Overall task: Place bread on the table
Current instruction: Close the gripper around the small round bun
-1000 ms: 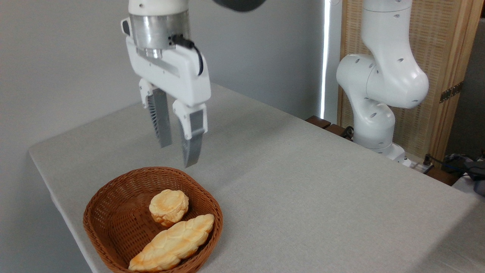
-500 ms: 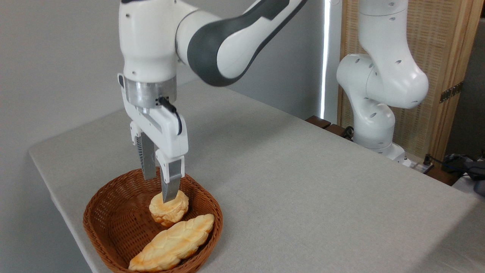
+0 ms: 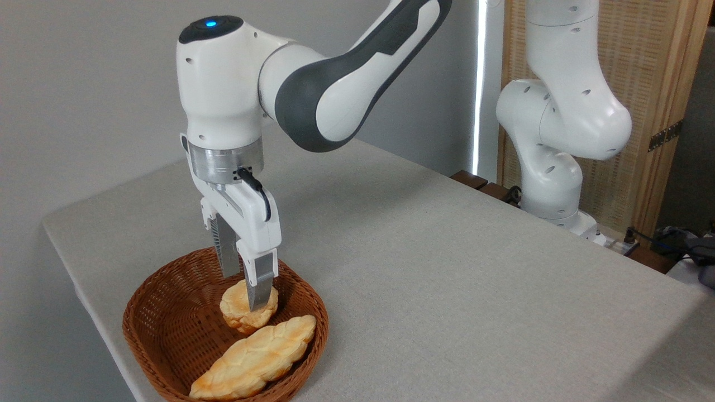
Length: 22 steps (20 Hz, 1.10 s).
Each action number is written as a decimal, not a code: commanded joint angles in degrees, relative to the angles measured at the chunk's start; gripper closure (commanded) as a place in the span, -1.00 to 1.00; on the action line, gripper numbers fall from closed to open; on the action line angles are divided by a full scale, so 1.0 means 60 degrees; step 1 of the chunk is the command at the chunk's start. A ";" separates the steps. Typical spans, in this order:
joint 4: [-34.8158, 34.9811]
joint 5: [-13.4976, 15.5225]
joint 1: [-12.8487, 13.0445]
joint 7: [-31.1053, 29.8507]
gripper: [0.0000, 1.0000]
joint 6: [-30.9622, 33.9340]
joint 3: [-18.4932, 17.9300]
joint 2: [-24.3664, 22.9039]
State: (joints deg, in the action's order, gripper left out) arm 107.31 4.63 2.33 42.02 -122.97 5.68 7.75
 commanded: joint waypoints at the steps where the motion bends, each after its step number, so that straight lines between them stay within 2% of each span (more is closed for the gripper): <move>1: 0.0147 0.0034 -0.0007 0.0101 -1.00 -0.0261 0.0021 0.0042; 12: 0.0206 0.0019 -0.0007 0.0130 -1.00 -0.0759 0.0226 0.0364; 13: 0.0206 0.0019 -0.0007 0.0188 -0.93 -0.0759 0.0226 0.0364; 15: 0.0206 0.0019 -0.0021 0.0334 -0.63 -0.0759 0.0226 0.0364; 16: 0.0206 0.0019 -0.0021 0.0393 -0.59 -0.0759 0.0226 0.0364; 17: 0.0206 0.0019 -0.0021 0.0524 -0.39 -0.0759 0.0226 0.0364; 19: 0.0206 0.0019 -0.0021 0.0671 -0.16 -0.0759 0.0226 0.0364; 22: 0.0206 0.0019 -0.0021 0.0687 0.35 -0.0759 0.0226 0.0350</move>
State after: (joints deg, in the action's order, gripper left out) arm 107.88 4.61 2.35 44.94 -126.16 6.93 10.32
